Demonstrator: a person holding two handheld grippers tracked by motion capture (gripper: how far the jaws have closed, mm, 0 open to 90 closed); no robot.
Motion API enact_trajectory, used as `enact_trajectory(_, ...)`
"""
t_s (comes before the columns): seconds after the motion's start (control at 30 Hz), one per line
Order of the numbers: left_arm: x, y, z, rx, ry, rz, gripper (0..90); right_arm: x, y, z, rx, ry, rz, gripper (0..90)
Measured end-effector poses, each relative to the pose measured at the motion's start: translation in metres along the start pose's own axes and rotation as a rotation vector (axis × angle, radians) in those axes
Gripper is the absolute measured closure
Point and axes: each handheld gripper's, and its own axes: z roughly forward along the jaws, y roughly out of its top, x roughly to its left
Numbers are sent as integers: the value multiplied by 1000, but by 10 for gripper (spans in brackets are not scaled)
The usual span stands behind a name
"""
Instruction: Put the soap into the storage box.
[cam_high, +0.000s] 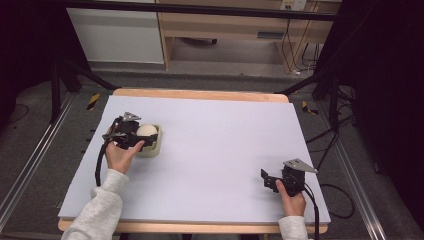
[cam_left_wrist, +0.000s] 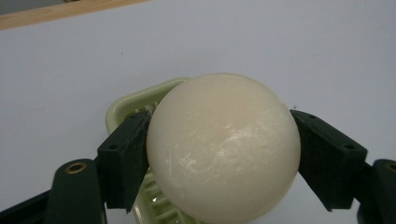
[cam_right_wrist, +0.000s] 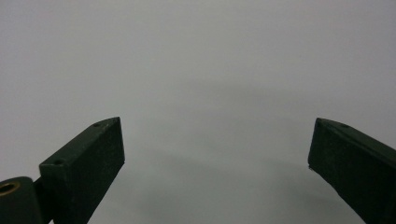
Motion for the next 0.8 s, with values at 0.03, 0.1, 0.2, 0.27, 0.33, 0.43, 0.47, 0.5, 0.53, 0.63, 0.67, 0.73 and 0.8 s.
enact_trajectory(0.03, 1, 0, 1, 3, 1, 0, 239, 0, 0, 0, 1, 2, 2, 41)
enact_trajectory(0.1, 2, -1, 2, 6, 2, -3, 239, 0, 0, 0, 1, 2, 1, 40)
enact_trajectory(0.2, 4, -1, 5, 13, 4, -7, 239, 0, 0, 0, 0, 1, 0, 40)
enact_trajectory(0.27, 4, -2, 6, 18, 4, -7, 239, 0, 0, 0, 0, 1, -1, 40)
enact_trajectory(0.33, 6, -3, 9, 24, 6, -13, 239, 0, 0, 0, 1, 2, 2, 40)
enact_trajectory(0.43, 8, -5, 11, 33, 10, -18, 239, 0, 0, 0, 0, 2, 1, 40)
enact_trajectory(0.47, 8, -5, 12, 36, 12, -18, 239, 0, 0, 0, 0, 2, 1, 40)
enact_trajectory(0.5, 8, -5, 12, 36, 12, -18, 239, 0, 0, 0, 0, 2, 1, 40)
enact_trajectory(0.53, 9, -7, 14, 42, 14, -22, 239, 0, 0, 0, 0, 2, 1, 40)
enact_trajectory(0.63, 11, -8, 16, 47, 14, -25, 239, 0, 0, 0, 0, 0, -3, 40)
enact_trajectory(0.67, 11, -8, 16, 47, 14, -25, 239, -1, 0, 1, -2, -4, -9, 40)
enact_trajectory(0.73, 11, -9, 18, 53, 13, -27, 239, -1, 0, 1, -2, -4, -8, 40)
enact_trajectory(0.8, 12, -10, 19, 59, 13, -25, 239, 0, 0, 0, 2, 3, 2, 40)
